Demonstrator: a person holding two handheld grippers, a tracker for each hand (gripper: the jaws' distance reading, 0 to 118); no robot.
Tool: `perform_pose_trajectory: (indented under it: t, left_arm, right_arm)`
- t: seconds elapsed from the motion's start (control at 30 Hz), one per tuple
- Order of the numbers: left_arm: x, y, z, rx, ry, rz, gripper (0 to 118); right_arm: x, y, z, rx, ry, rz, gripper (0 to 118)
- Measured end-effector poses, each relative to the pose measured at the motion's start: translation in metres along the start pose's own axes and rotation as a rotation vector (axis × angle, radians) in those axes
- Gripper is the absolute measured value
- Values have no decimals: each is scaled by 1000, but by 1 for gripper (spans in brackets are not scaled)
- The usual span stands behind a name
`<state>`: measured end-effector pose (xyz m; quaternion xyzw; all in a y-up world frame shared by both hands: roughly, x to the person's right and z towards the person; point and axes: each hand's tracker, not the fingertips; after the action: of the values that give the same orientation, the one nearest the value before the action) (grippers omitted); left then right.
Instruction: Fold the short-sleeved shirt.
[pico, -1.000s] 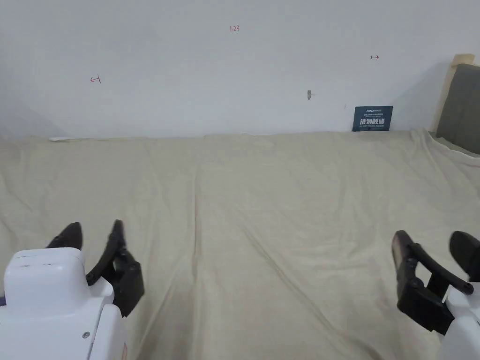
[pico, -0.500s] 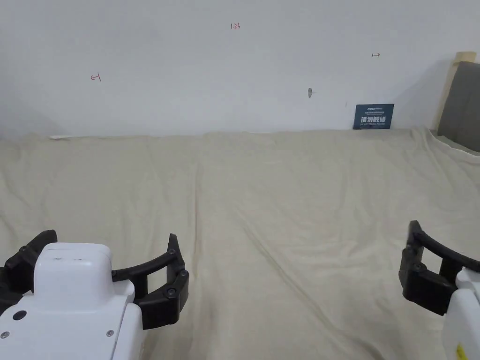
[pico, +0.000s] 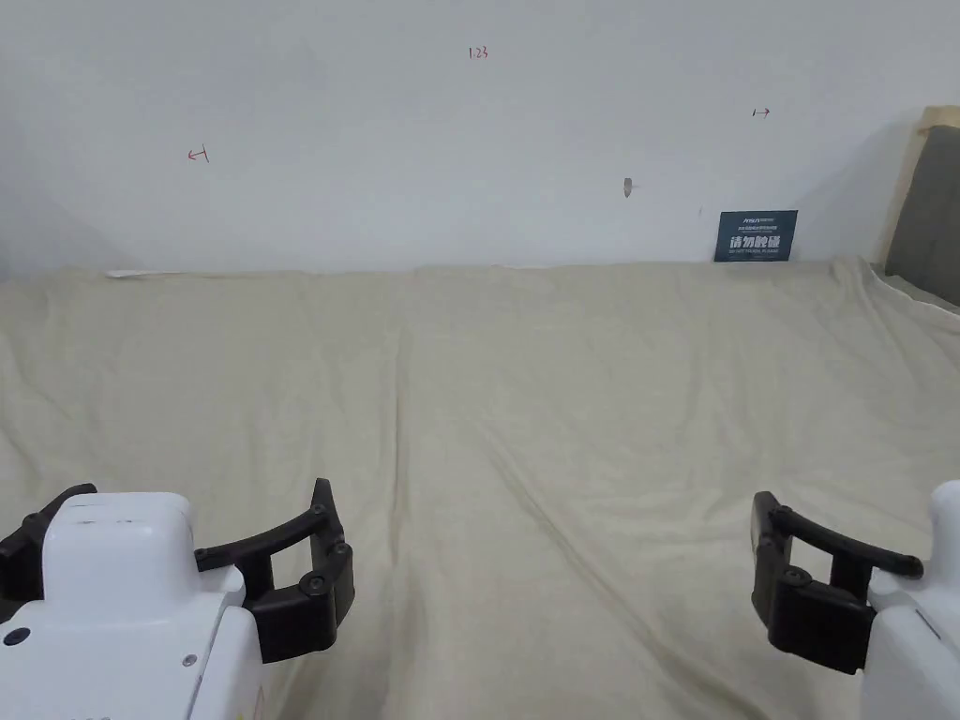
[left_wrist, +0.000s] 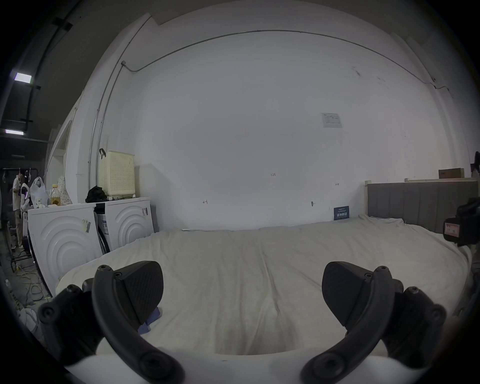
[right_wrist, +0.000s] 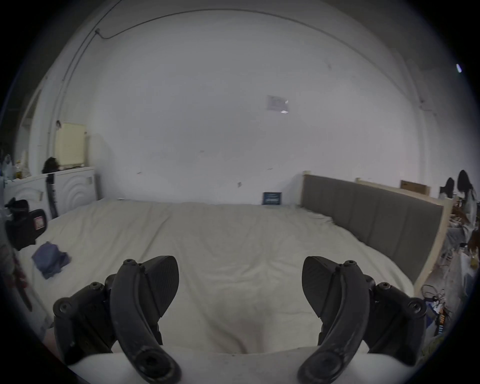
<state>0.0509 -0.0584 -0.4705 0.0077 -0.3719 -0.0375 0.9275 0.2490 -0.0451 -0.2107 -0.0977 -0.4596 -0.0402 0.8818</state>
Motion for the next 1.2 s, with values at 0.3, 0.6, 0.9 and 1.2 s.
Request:
perform_pose_trajectory:
  t: [0.3, 0.6, 0.9, 1.2]
  left_arm:
    - [-1, -3, -2, -21, 10, -6, 118]
    - [-1, -6, -2, -31, 10, -17, 118]
    - [-3, -10, -4, -51, 16, -12, 118]
    - [-2, -11, -4, -56, 16, -8, 118]
  right_arm:
    - [-18, 4, 1, -56, 16, -14, 100]
    - [-29, -3, 3, -18, -25, 11, 100]
    - [-36, -3, 10, 53, -25, -9, 100]
    - [-39, -8, 12, 1, 40, 6, 100]
